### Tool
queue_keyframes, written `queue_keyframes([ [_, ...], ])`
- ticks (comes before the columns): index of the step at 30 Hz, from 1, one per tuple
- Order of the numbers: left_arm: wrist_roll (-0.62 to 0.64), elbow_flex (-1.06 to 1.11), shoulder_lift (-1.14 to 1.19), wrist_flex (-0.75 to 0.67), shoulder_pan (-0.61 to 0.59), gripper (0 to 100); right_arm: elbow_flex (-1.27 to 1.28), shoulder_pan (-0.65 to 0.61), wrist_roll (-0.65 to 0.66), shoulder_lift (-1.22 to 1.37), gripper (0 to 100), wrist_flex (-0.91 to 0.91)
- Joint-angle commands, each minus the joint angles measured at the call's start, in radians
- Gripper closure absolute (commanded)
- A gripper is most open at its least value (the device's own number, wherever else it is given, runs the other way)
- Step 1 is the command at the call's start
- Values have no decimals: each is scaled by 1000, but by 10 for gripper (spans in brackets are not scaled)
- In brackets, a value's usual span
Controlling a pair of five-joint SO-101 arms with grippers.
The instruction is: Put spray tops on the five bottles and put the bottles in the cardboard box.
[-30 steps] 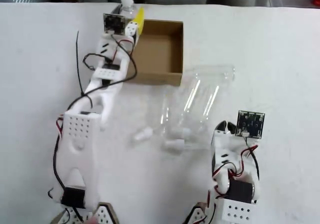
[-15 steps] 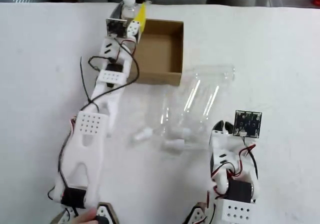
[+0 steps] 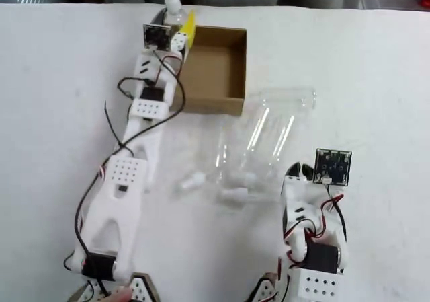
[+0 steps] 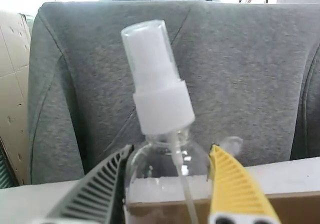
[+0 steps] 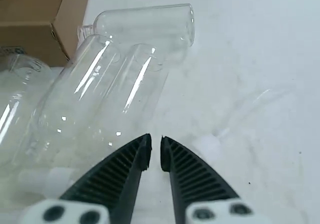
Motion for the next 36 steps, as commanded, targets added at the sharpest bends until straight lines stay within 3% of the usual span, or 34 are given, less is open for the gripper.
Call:
queue_keyframes([
  [1,-6,-68,-19,6,-15,976,9,-7,12,-8,978,-1],
  [8,-6,-68,-18,8,-15,954,9,-2,12,-8,978,-1],
  [13,0,-68,-21,95,-15,770,9,-1,12,-8,978,-1],
  [16,0,-68,-22,114,-18,719,9,-1,12,-8,978,-1],
  [21,2,-107,-18,124,-38,740,9,-1,12,-8,978,-1],
  [28,2,-221,-16,302,-44,736,9,-2,12,-8,978,-1],
  [36,-5,-213,-16,313,-38,736,9,-1,12,-8,978,-1],
])
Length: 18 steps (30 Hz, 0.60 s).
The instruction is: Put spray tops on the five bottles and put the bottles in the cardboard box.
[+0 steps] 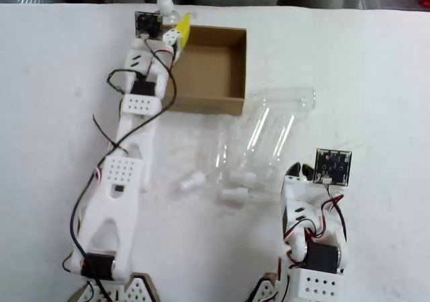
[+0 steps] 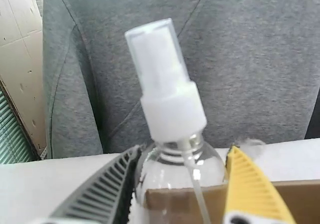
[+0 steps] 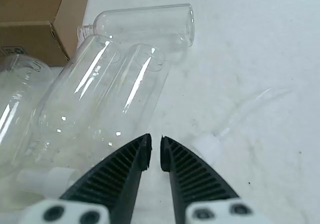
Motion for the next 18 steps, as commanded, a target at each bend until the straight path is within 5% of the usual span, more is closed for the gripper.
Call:
queue_keyframes([
  [1,-5,-57,-21,8,-1,736,9,-1,12,-8,978,-1],
  [7,-5,-57,-19,12,-1,717,9,-1,12,-8,978,-1],
  [13,2,-58,-22,138,1,539,9,-1,12,-8,978,-1],
  [18,2,-61,-27,149,-2,555,9,-1,12,-8,978,-1],
])
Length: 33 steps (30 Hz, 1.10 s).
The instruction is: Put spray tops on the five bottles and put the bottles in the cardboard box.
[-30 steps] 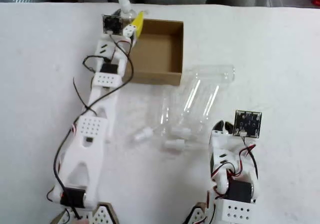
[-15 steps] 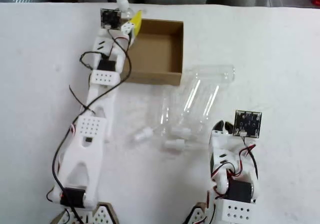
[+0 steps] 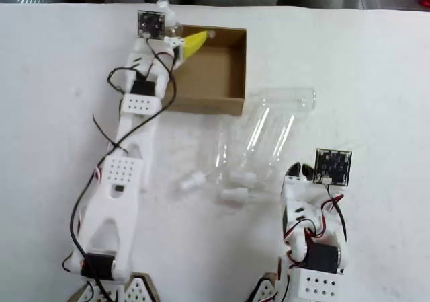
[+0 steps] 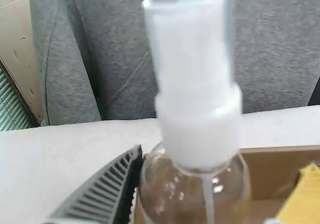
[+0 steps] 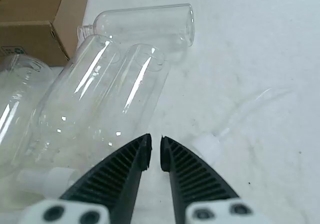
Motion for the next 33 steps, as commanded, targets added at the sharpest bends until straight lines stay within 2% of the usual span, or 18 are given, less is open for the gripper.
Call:
queue_keyframes([
  [1,2,-61,-27,5,-2,558,9,-1,12,-8,978,-1],
  [8,2,-63,-30,15,-5,558,9,-1,12,-8,978,-1],
  [16,2,-63,-131,249,-10,557,9,-1,14,-8,978,-1],
  [33,2,-61,-308,535,-15,557,9,-1,14,-8,978,-1],
])
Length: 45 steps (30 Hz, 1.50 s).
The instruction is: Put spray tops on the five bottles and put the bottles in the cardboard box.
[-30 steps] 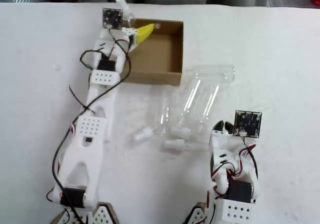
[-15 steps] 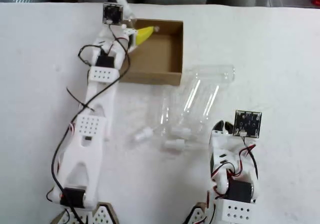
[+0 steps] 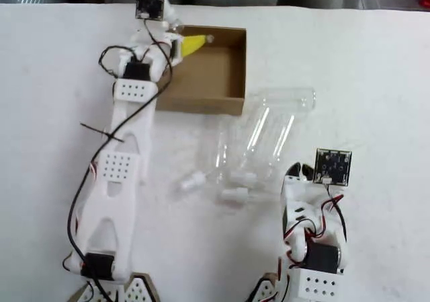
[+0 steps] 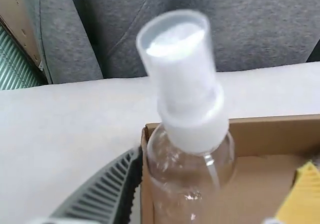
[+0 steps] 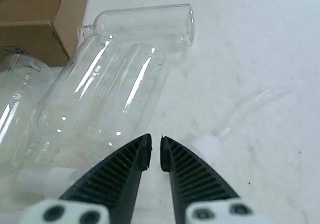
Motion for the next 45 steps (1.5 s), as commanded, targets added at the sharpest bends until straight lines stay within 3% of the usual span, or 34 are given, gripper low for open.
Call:
queue_keyframes([
  [1,3,-46,-122,66,-16,557,9,-1,14,-8,978,-1],
  [17,2,-46,-315,489,-38,557,9,-1,14,-8,978,-1],
  [29,2,-44,-486,950,-10,561,9,1,14,-8,978,-1],
  [45,3,-41,-521,954,-16,562,9,1,14,-8,978,-1],
])
